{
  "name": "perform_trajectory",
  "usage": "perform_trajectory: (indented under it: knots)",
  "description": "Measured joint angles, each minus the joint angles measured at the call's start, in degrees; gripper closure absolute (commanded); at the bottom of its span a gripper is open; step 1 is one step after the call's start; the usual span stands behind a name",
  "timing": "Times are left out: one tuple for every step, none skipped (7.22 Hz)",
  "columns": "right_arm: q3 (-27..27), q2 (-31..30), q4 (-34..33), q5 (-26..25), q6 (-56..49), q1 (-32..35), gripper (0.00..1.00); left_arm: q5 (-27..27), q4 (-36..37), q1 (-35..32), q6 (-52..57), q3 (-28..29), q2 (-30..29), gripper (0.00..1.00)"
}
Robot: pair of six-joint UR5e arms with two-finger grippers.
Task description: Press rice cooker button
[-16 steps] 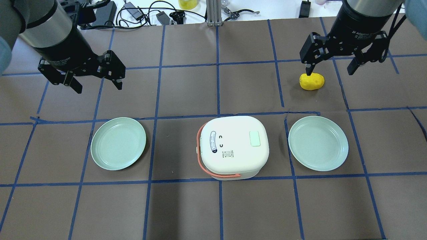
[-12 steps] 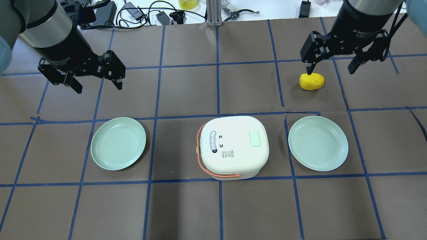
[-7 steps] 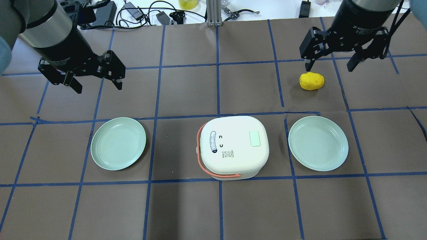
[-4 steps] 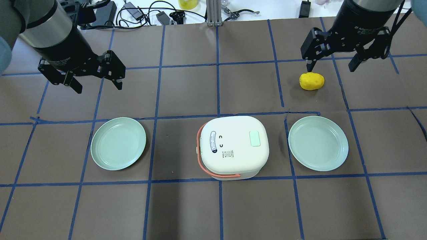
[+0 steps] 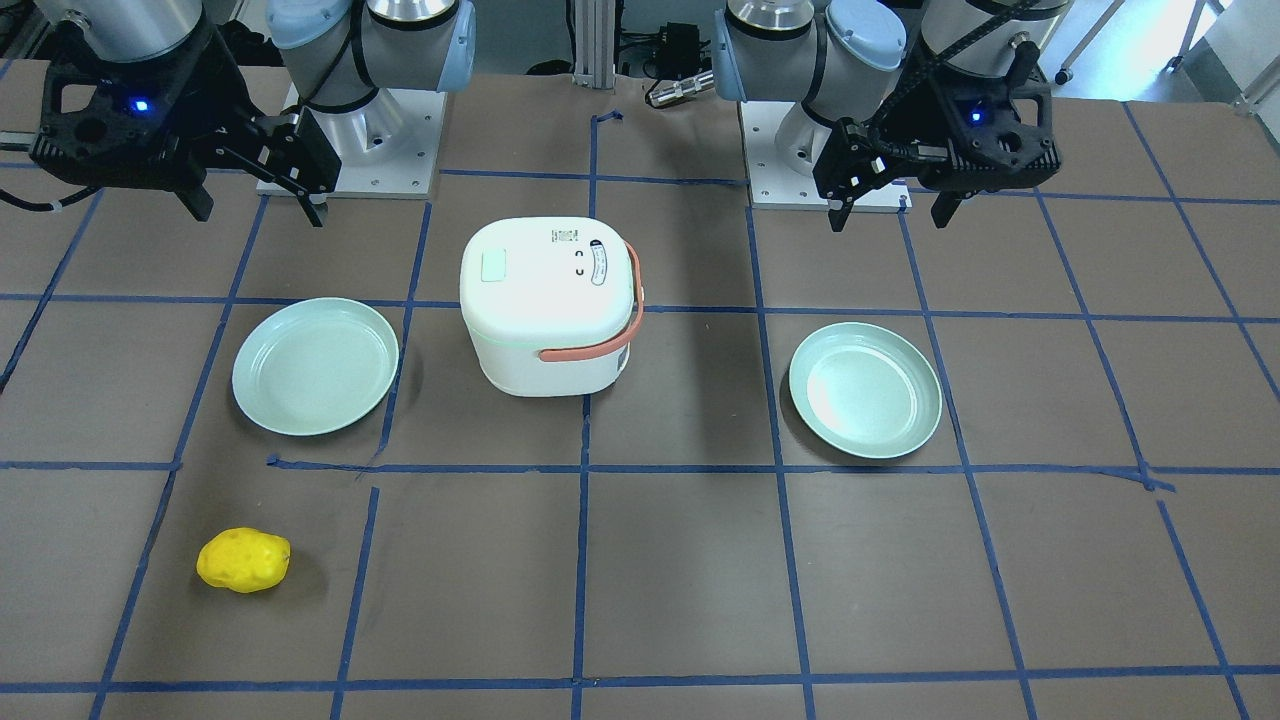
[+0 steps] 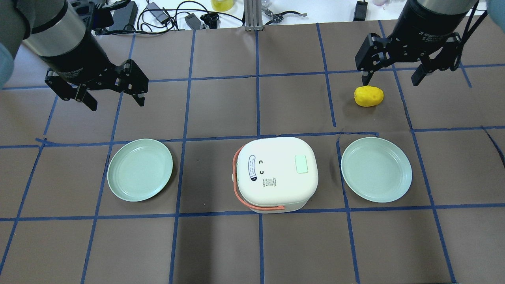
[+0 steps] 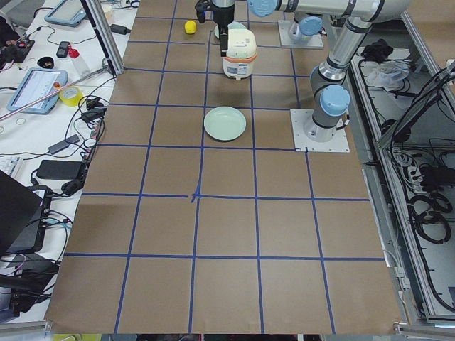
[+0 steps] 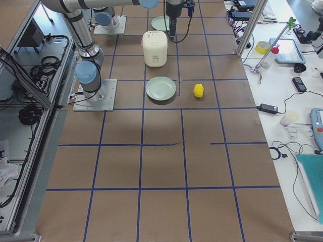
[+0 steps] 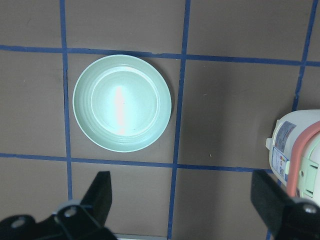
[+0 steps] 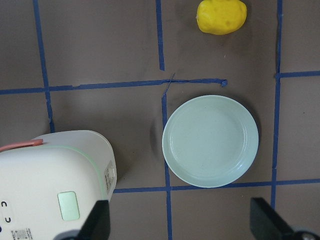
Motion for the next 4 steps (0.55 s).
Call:
perform_trajectory:
  knots:
    - [0.0,0.0,0.0,0.0,-0.2,0.0,0.14,0.0,0.0,0.0,0.0,0.0,0.0,0.00]
    - [0.1,-0.1,-0.2,0.2,-0.3,0.1,0.35,0.0,0.0,0.0,0.0,0.0,0.0,0.00]
    - [0.2,-0.1,-0.3,0.4,-0.3,0.2,0.57,0.0,0.0,0.0,0.0,0.0,0.0,0.00]
    - [0.3,-0.1,-0.2,0.9,-0.2,0.5,0.78,0.0,0.0,0.0,0.0,0.0,0.0,0.00]
